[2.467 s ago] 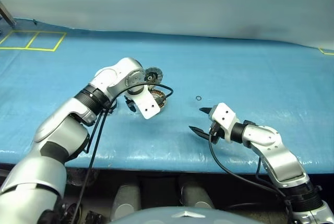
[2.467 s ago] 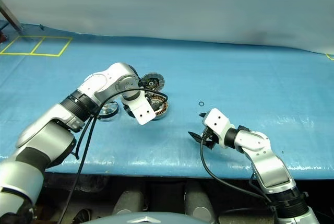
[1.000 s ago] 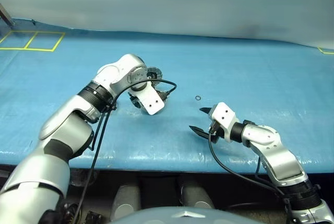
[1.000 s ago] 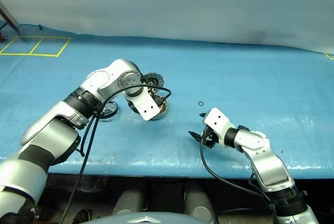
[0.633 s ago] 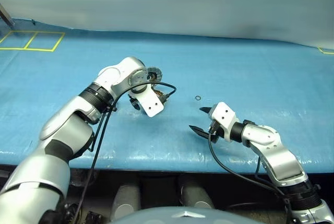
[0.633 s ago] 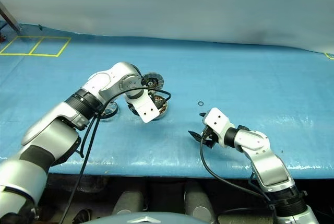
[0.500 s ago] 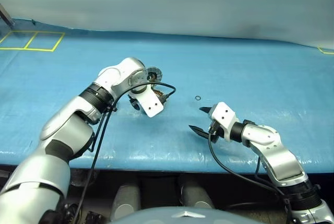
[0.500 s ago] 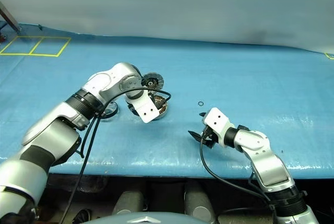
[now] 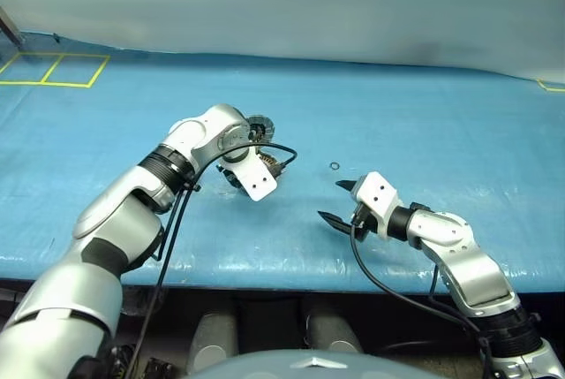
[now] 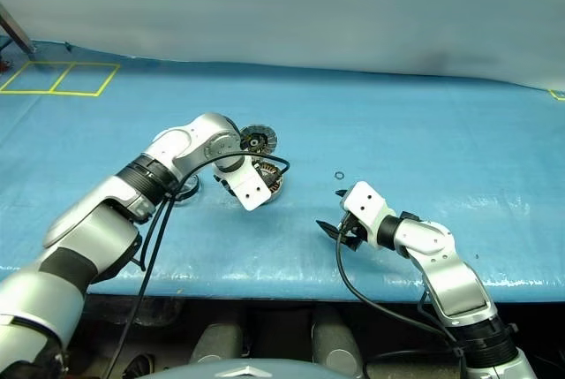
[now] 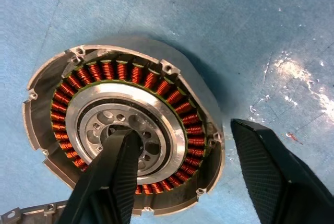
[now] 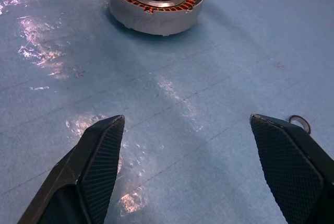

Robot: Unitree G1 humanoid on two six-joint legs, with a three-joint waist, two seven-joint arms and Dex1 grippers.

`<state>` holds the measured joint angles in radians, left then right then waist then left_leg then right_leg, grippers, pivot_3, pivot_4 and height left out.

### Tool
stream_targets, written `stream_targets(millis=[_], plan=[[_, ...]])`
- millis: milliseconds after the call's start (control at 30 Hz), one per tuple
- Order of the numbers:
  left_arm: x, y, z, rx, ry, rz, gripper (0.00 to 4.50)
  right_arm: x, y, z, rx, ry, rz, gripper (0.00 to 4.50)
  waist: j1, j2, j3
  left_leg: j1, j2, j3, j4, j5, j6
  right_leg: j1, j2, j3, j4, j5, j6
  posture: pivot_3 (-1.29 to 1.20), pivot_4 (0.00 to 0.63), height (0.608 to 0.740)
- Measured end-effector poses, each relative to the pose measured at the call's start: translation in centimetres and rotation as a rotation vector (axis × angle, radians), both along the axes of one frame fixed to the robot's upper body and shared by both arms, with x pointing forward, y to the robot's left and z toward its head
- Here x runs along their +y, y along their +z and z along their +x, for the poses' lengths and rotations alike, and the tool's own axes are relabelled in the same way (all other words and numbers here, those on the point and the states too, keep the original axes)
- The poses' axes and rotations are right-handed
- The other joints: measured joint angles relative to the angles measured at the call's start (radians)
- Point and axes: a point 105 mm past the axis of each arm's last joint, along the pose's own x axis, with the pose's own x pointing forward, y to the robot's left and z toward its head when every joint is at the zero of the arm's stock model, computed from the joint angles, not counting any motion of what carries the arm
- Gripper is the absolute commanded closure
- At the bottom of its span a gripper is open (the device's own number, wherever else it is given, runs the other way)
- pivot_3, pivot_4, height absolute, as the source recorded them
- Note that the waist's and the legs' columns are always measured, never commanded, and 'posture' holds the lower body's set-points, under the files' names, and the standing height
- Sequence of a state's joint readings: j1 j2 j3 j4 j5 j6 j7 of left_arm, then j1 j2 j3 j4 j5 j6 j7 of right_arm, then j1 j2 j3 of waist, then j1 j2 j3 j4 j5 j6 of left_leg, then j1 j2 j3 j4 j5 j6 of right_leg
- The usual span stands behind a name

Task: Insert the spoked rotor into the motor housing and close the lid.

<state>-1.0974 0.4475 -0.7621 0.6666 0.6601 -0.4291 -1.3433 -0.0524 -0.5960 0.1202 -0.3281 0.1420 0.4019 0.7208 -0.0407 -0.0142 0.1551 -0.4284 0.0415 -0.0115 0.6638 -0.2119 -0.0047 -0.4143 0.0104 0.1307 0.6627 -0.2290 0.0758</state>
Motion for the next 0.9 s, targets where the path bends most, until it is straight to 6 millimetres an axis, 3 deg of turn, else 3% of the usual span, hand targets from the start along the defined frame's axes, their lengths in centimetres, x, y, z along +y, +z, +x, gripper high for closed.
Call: stream_targets(millis=[900], plan=[[-0.3,-0.2,-0.4,-0.037,-0.189,-0.107,2.43,-1.1,-1.0,-0.4,-0.009,-0.117,0.038,0.45,0.006,0.001,-0.001,-0.002,-0.005,-0.003,-0.002,0.004,0.005,0.001,-0.003,0.0,0.0,0.0,0.002,0.0,0.15,0.74]])
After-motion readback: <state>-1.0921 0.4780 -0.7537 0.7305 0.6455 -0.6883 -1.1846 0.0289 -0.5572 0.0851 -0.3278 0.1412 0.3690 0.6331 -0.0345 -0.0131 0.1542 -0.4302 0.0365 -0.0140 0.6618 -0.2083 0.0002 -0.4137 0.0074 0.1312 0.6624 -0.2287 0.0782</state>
